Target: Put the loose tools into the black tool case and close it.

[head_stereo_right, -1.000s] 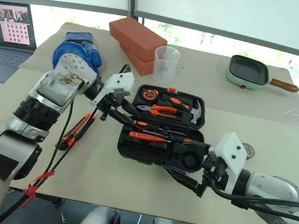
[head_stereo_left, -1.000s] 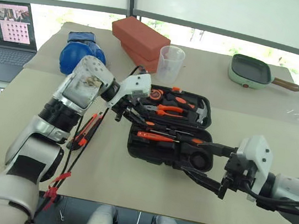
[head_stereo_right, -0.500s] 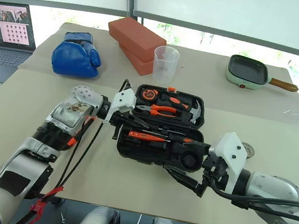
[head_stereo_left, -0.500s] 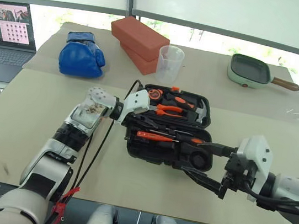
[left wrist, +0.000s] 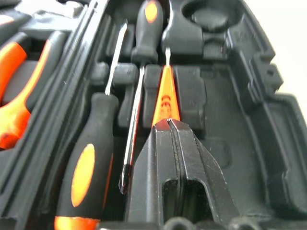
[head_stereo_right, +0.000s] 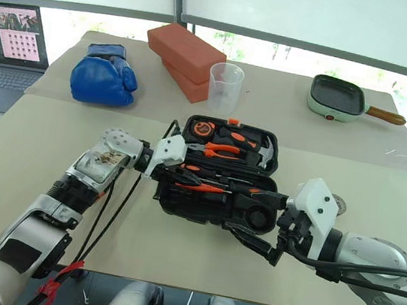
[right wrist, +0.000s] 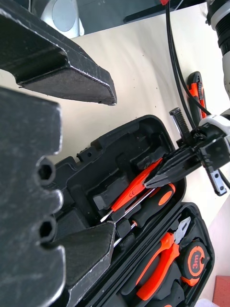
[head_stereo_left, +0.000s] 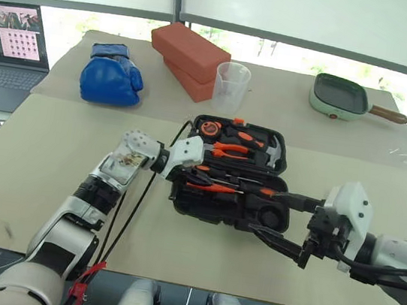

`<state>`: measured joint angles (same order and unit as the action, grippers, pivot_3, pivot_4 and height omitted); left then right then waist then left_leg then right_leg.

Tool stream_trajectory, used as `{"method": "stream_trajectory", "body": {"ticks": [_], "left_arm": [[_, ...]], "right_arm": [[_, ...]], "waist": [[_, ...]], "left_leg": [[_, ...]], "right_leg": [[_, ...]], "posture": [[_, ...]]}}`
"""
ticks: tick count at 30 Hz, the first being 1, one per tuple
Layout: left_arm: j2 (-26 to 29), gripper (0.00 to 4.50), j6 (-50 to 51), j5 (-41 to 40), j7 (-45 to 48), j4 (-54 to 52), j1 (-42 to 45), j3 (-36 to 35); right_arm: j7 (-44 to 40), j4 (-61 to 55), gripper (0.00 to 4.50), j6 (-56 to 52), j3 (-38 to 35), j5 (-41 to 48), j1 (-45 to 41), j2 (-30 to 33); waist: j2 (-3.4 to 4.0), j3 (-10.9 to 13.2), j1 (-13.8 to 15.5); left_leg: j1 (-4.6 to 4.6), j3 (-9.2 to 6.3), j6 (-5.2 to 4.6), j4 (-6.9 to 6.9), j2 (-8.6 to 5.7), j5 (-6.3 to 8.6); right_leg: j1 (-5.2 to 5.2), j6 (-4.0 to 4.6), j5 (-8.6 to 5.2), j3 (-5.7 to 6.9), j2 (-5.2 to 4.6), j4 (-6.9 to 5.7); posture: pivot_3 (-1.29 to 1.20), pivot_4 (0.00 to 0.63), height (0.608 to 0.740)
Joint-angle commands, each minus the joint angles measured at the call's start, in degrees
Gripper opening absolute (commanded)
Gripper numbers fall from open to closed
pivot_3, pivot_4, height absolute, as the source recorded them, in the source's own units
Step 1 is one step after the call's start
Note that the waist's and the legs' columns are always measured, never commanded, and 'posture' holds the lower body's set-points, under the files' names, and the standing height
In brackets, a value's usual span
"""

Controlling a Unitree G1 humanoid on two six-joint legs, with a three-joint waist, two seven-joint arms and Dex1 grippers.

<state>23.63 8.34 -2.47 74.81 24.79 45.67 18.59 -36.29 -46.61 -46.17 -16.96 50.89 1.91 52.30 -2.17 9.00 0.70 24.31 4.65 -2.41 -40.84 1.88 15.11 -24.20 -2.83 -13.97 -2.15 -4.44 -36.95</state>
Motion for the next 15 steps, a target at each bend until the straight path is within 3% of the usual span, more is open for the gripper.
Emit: {"method": "stream_trajectory", "body": {"ticks": [1,15], "left_arm": [[1.72,0.03,-1.4,0.93,0.43,0.37,-0.65,0.24],[5.67,0.03,-1.71,1.67,0.98,0.11,-2.6,0.6]], "right_arm": [[0.1,-0.53,4.5,0.45,-0.84,0.89,-1.05,0.16],[0.05,-0.09,4.5,0.88,-0.03,0.29,-1.82,-0.05]], "waist": [[0.0,0.0,0.0],[0.06,-0.15,-0.03]], "left_leg": [[-0.01,0.0,0.0,0.0,0.0,0.0],[-0.14,0.01,0.0,0.0,0.02,0.0]], "right_leg": [[0.0,0.0,0.0,0.0,0.0,0.0],[0.12,0.0,0.0,-0.02,0.0,-0.04]], "posture": [[0.0,0.15,0.738],[0.0,0.15,0.738]]}}
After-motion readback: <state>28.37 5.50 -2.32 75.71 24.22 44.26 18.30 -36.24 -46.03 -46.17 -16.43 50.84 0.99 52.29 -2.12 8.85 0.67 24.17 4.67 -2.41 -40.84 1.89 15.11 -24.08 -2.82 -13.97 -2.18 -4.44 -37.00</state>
